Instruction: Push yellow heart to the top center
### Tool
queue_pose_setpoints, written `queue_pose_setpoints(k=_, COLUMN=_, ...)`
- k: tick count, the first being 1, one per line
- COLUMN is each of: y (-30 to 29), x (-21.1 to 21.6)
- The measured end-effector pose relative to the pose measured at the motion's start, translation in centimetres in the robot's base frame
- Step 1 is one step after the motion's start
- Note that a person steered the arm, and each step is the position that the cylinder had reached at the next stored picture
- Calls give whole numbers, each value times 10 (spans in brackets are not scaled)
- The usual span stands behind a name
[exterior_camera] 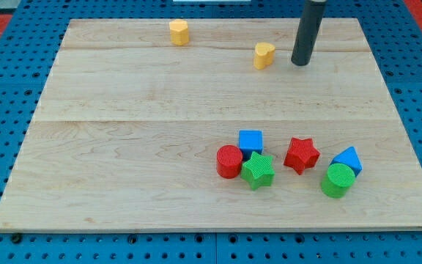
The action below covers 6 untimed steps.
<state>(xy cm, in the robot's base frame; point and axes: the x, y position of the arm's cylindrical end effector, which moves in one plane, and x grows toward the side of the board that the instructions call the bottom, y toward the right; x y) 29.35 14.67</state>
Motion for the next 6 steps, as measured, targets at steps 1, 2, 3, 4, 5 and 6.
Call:
queue_pose_setpoints(k=1, y=-12, x=28)
queue_pose_setpoints(k=2, y=-71, x=-6)
queue_pose_setpoints(k=3, y=-74, x=-58)
queue_pose_setpoints(k=4, y=-70, x=-23)
queue_pose_setpoints(k=5, y=-100, x=-10)
queue_pose_setpoints(k=6, y=-103, x=-38)
